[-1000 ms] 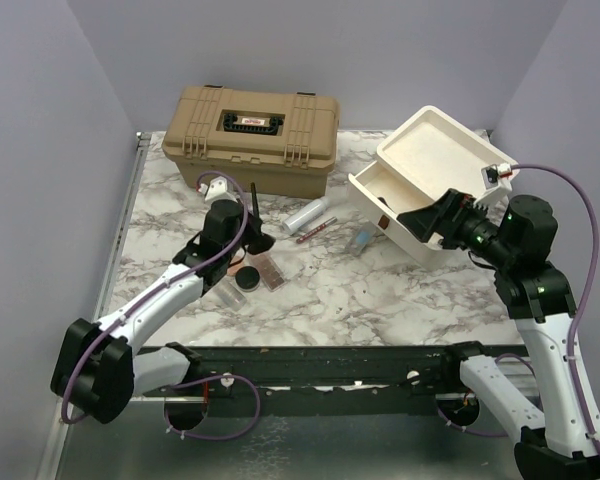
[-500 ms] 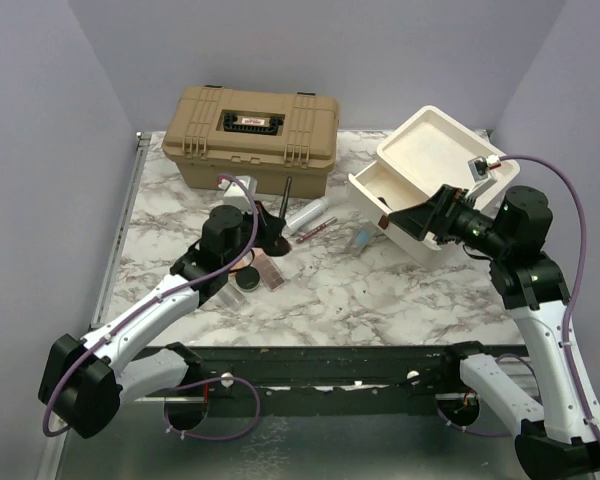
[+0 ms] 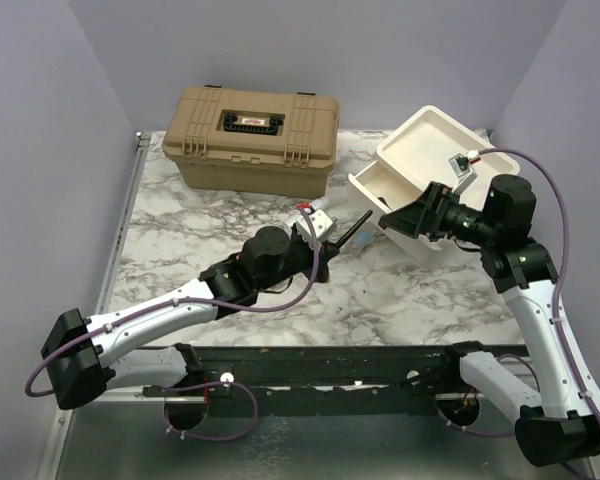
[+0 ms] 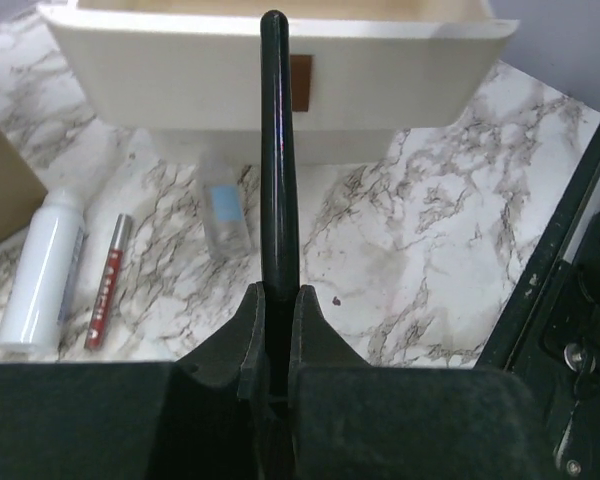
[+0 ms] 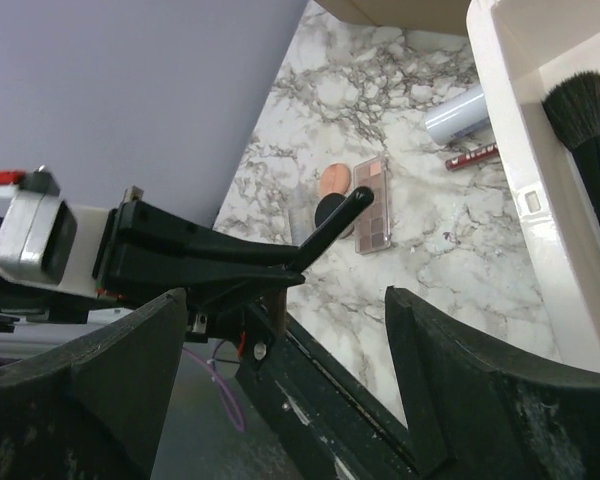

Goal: Organize the makeup
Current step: Pick up the makeup brush from the center of the board.

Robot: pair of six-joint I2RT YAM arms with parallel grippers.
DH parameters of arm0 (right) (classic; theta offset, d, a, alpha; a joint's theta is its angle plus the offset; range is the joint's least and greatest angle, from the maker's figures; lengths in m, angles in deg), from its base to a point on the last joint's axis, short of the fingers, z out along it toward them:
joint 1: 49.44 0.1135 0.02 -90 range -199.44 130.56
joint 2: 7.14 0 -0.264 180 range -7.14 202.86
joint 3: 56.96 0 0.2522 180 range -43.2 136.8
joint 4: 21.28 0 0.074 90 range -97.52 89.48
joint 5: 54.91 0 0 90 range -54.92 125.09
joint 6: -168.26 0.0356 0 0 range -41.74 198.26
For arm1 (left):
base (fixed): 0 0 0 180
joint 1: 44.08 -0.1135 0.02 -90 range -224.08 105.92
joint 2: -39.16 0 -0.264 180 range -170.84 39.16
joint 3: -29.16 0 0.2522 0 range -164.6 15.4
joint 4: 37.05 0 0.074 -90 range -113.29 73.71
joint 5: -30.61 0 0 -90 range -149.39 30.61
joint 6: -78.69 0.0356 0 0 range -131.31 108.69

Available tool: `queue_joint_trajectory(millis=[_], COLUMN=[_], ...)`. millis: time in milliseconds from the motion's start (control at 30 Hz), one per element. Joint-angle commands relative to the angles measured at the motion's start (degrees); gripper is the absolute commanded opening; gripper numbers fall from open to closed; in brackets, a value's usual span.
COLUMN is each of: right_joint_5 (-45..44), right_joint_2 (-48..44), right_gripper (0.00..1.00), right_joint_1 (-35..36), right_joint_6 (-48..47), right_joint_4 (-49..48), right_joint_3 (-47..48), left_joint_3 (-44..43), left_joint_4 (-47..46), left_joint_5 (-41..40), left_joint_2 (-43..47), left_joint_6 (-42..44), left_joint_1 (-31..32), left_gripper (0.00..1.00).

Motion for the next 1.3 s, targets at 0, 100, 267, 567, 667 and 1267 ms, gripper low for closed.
queue_joint_trajectory(millis=[0,100,267,567,667,1267], right_joint_5=[3.11,4.19,5.07,6.66,7.2,7.13], right_joint_2=[1.14,1.95,3.12,4.32,4.4,5.18], right_gripper=[0.83,0.76,0.6,0.24,0.22,0.36], right_joint_1=[0.18,0.15,0.19,0.14,0.19,0.16], right_joint_6=[-0.21,-0.21,-1.24,-3.02,-2.55,-0.3], right_joint_4=[1.54,1.63,2.26,3.41,2.72,-0.31], right_joint_3=[-0.2,-0.6,-0.67,-1.3,-1.51,-2.05], left_joint_3=[-3.22,-3.91,-5.77,-8.09,-8.77,-10.43], left_joint_4=[-0.18,0.01,1.19,2.35,3.06,5.34], left_joint_5=[-0.9,-0.93,-0.88,0.52,0.96,1.53], left_joint_2=[-0.37,-0.17,-0.38,-1.94,-2.26,-2.97], left_joint_6=[10.64,11.99,14.1,15.98,16.28,17.24], left_joint_1=[3.79,5.37,7.08,8.02,8.11,8.87], left_gripper=[0.0,0.0,0.0,0.0,0.0,0.0])
